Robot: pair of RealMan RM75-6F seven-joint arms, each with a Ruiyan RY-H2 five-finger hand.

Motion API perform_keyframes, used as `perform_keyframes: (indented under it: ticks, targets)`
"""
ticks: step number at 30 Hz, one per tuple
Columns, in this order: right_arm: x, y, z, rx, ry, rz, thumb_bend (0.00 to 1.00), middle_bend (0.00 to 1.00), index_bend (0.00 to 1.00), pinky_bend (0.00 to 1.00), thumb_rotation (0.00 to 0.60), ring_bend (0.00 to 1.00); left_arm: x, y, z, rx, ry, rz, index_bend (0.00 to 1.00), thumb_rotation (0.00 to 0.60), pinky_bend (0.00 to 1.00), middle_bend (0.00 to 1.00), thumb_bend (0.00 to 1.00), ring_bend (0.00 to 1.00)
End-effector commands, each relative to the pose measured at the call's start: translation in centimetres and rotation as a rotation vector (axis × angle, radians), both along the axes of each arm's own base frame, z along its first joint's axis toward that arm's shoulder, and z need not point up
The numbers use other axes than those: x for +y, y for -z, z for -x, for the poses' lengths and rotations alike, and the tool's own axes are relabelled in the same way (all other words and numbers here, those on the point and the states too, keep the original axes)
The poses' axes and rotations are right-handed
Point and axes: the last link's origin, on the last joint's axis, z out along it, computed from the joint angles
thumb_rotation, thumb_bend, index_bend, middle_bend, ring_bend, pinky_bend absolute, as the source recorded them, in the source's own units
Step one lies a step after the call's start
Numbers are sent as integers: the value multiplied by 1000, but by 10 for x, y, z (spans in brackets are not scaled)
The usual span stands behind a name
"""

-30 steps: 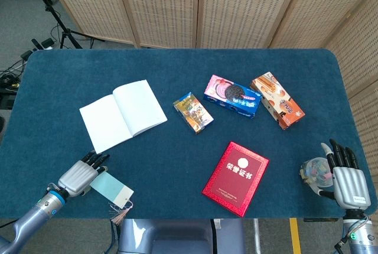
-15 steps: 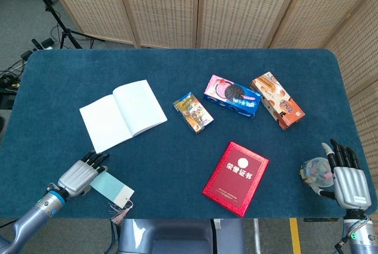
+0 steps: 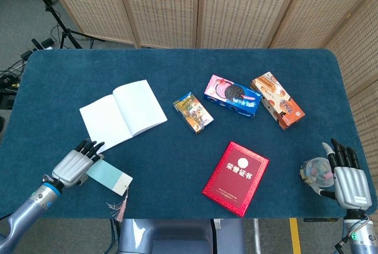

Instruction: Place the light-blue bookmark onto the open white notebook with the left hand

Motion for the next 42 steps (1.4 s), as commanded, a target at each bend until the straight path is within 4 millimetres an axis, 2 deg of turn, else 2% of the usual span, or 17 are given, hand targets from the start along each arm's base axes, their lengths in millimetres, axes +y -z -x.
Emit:
perform_keyframes:
  ticks: [1,9,16,23,27,30,42]
  targets:
    - [0,0,0,0,1,0,156,0,3,0,600,0,8,-4,0,0,5,-9,350,600,0,0,312,0]
    - [-2,0,3,5,13,2,156,0,3,0,600,0,34,-7,3,9,26,-21,350,600,0,0,310,0]
    - [-4,1,4,12,21,5,156,0,3,0,600,0,46,-6,9,9,52,-23,350,600,0,0,309,0]
    - [-6,4,6,21,29,0,156,0,3,0,600,0,62,-14,9,-10,66,-55,350,600,0,0,307,0]
    - [-7,5,5,25,29,1,156,0,4,0,600,0,76,-22,9,-13,64,-84,350,600,0,0,307,0]
    - [-7,5,8,29,43,1,156,0,3,0,600,0,95,-28,7,-9,67,-109,350,600,0,0,307,0]
    - [-10,8,13,47,68,3,156,0,3,0,600,0,125,-27,12,13,91,-97,350,600,0,0,304,0]
